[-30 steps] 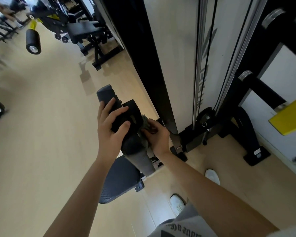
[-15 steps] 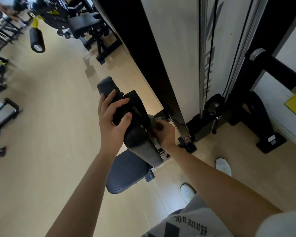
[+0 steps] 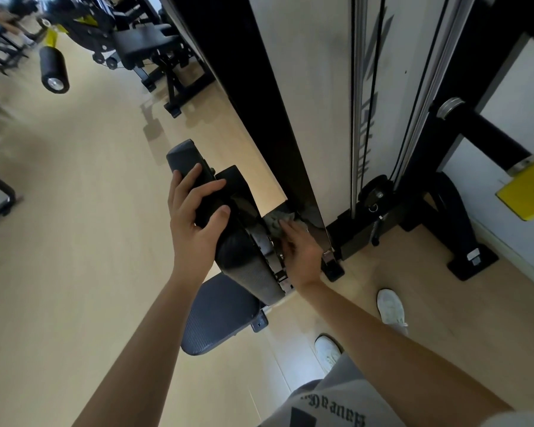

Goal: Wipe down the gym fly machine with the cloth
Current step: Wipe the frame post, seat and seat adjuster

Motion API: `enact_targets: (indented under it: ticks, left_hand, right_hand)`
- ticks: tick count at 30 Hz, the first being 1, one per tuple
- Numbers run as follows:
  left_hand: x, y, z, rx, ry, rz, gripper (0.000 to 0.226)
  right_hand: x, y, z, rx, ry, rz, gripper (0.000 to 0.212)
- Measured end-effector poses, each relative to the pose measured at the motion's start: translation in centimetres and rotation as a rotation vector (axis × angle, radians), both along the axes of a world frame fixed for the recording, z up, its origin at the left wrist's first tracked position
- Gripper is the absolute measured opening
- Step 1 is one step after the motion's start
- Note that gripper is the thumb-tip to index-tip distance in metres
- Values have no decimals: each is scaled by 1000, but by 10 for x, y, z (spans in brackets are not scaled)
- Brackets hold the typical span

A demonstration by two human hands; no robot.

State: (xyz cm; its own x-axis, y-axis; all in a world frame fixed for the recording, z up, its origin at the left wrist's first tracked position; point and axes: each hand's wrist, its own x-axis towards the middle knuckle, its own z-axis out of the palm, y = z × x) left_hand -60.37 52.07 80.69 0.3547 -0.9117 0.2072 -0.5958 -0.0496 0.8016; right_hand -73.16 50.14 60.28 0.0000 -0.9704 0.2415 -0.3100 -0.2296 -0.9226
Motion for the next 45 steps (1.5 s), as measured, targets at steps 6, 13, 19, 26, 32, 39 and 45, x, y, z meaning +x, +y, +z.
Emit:
enact_targets:
  ticks: [6,13,19,26,32,39,45]
  left_hand:
    - [1,0,0,-3,-11,-7,39]
    - [2,0,-2,-8,-3,-10,40]
    - [2,0,-1,-13,0,-13,39]
    - [2,0,-2,-12,11,-7,35]
    - [0,1,-2,-18,31,-11,37]
    - [2,1,-4,-23,26,-5,36]
    - [1,0,-3,-25,19,-6,37]
  right_hand:
    - [25,-18,-1,20,291,145,51]
    - [10,-8,-22,-44,292,324,61]
    - [4,-14,-28,-106,403,314,63]
    - [15,-29,-15,24,460,355,63]
    - [2,-12,-25,-63,277,268,37]
    - [-2,7,-19,423,-179,72,22]
    - [-5,-13,-13,1182,-1210,-55,25]
